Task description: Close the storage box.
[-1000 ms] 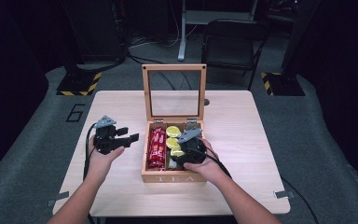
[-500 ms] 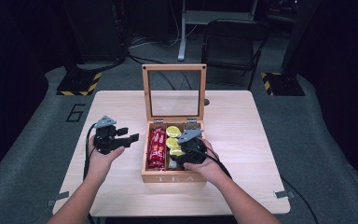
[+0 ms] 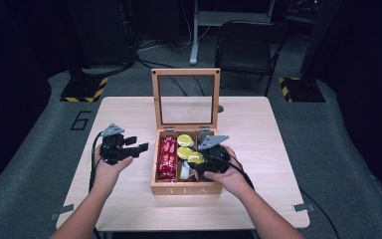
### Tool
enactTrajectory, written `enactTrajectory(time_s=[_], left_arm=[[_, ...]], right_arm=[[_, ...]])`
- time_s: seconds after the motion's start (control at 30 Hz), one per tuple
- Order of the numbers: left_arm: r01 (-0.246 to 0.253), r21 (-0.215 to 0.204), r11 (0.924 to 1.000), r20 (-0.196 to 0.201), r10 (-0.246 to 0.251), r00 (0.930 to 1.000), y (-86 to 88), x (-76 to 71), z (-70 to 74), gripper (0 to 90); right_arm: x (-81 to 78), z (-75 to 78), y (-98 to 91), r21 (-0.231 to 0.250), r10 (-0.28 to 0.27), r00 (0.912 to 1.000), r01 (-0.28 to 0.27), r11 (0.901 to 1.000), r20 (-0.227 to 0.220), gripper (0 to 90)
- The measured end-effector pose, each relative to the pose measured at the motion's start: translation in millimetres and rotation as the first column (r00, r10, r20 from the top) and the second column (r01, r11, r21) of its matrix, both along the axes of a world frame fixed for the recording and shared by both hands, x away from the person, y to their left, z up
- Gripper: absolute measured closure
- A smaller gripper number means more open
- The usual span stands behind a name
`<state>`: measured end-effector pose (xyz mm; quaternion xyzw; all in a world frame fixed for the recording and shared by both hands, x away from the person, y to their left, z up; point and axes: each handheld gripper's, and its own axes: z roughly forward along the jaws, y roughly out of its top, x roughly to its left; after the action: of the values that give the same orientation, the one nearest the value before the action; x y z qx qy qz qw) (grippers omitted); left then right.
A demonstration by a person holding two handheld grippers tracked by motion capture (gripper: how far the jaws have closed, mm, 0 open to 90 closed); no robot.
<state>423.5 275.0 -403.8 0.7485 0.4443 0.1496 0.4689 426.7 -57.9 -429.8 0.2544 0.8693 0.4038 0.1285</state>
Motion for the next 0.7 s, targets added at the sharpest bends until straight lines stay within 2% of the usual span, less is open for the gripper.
enactTrajectory(time_s=[0.23,0.37,0.5,0.6,0.7], left_arm=[[-0.008,-0.006,0.9999,0.006,0.008,0.9999,-0.4,0.4,3.4,38.1],[-0.006,-0.008,1.0,0.01,0.006,0.9999,-0.7,0.5,4.0,38.1],[-0.004,-0.003,1.0,0.008,0.004,1.0,-0.7,0.1,3.9,38.1],[-0.007,-0.005,1.0,0.006,0.007,1.0,-0.4,0.2,3.6,38.1],[-0.008,-0.002,1.0,0.0,0.008,1.0,-0.1,0.4,3.5,38.0]], right_arm=[[0.0,9.0,-13.7,0.02,-0.026,0.9996,0.026,0.9995,0.012,36.8],[-1.5,15.0,-21.8,0.007,-0.04,0.9985,0.039,0.9992,0.038,36.7],[-1.8,14.5,-35.1,-0.017,-0.067,0.9966,0.068,0.9976,0.049,36.7],[-2.8,13.8,-45.3,-0.016,-0.09,0.9951,0.091,0.9957,0.041,36.7],[-4.1,13.5,-56.4,-0.01,-0.11,0.9925,0.111,0.9938,0.053,36.7]])
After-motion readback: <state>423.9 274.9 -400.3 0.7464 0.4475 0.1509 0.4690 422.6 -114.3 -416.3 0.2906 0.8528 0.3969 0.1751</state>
